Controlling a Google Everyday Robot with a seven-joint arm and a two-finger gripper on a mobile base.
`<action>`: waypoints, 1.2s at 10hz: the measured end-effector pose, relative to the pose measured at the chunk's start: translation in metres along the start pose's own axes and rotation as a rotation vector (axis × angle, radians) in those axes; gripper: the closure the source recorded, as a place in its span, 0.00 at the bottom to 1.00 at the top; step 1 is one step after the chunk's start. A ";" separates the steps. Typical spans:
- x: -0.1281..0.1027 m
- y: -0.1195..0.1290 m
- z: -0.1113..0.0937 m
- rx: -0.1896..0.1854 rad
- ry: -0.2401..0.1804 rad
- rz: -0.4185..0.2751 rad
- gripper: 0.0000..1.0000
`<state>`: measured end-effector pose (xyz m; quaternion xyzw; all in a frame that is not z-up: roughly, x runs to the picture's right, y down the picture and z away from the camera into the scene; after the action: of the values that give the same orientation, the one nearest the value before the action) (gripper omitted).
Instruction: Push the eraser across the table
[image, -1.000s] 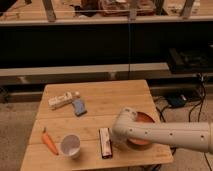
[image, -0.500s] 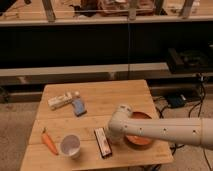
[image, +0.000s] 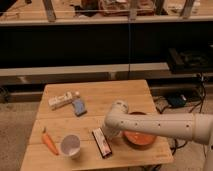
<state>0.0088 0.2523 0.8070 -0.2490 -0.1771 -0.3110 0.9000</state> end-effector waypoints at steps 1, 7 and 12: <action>-0.002 -0.001 0.000 0.000 -0.002 -0.004 0.95; -0.015 -0.005 -0.002 0.000 -0.014 -0.036 0.95; -0.022 0.000 -0.003 0.002 -0.024 -0.054 0.95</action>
<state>-0.0071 0.2612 0.7940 -0.2468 -0.1948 -0.3322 0.8893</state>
